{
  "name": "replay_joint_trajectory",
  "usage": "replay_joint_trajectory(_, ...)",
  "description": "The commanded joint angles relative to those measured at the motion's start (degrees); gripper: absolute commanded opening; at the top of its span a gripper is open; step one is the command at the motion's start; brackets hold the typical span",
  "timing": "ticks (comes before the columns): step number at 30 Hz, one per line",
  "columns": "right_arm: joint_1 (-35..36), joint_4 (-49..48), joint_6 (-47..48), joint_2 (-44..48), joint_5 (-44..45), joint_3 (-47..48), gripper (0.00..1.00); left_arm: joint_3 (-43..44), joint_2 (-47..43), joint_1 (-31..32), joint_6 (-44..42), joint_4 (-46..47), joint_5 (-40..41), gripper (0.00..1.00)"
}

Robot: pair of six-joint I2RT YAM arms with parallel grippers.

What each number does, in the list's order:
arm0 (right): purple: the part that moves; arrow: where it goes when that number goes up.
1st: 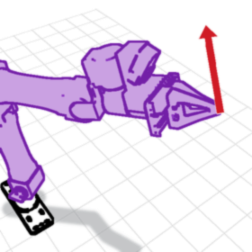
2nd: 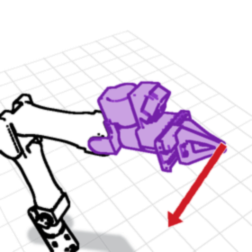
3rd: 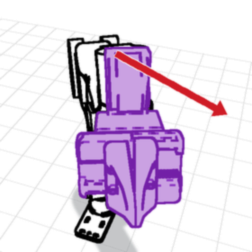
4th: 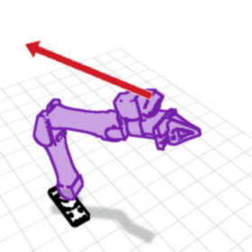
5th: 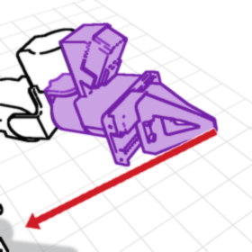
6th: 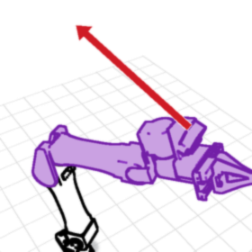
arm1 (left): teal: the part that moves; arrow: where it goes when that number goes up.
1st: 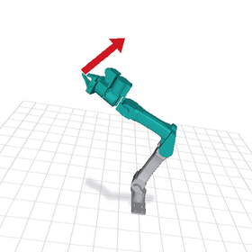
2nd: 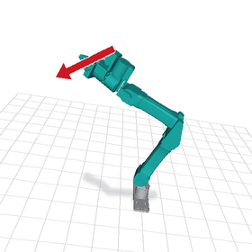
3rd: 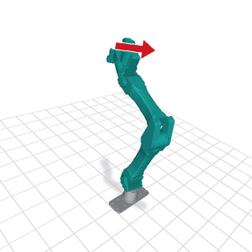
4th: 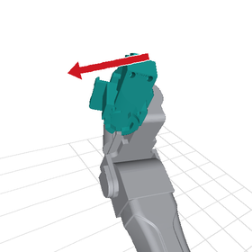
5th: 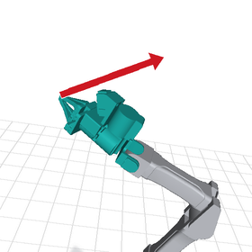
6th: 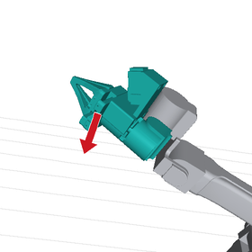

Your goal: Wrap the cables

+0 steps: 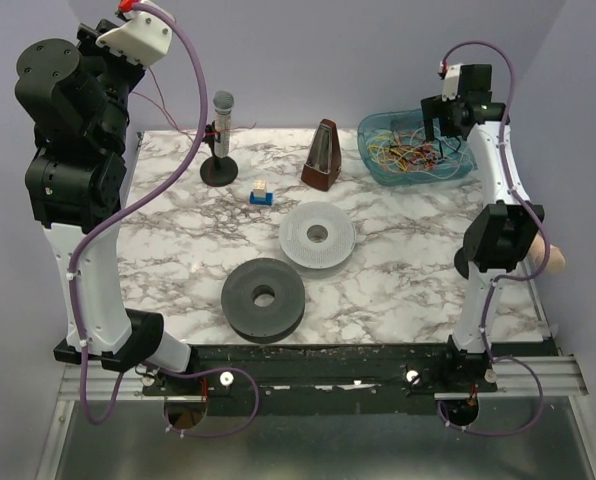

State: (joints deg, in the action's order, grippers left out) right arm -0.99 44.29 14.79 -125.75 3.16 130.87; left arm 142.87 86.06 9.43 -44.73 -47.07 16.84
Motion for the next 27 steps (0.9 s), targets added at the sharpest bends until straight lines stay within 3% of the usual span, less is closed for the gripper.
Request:
replay_joint_trajectory(1, 2.65, -2.1, 1.91, 13.84, -2.1, -4.2, 1.0, 0.39, -1.25, -0.2, 3.5, -4.17, -4.0, 0.0)
replay_joint_trajectory(9, 13.89, -17.02, 1.3, 41.43, -15.09, -26.07, 1.0, 0.75, -3.18, -0.03, 9.13, -9.97, -13.58, 0.0)
replay_joint_trajectory(16, 31.99, -37.41, -7.12, 60.69, -28.73, -47.35, 1.0, 0.31, -5.81, 0.15, 11.76, -14.88, -16.84, 0.0)
replay_joint_trajectory(21, 45.62, -51.66, -12.24, 59.41, -25.93, -51.34, 1.0, -1.97, -7.92, 0.15, 15.89, -21.38, -24.65, 0.0)
replay_joint_trajectory(27, 51.44, -49.66, -14.07, 41.85, -22.58, -33.34, 0.99, -12.16, -11.7, 0.15, 19.06, -23.77, -31.42, 0.0)
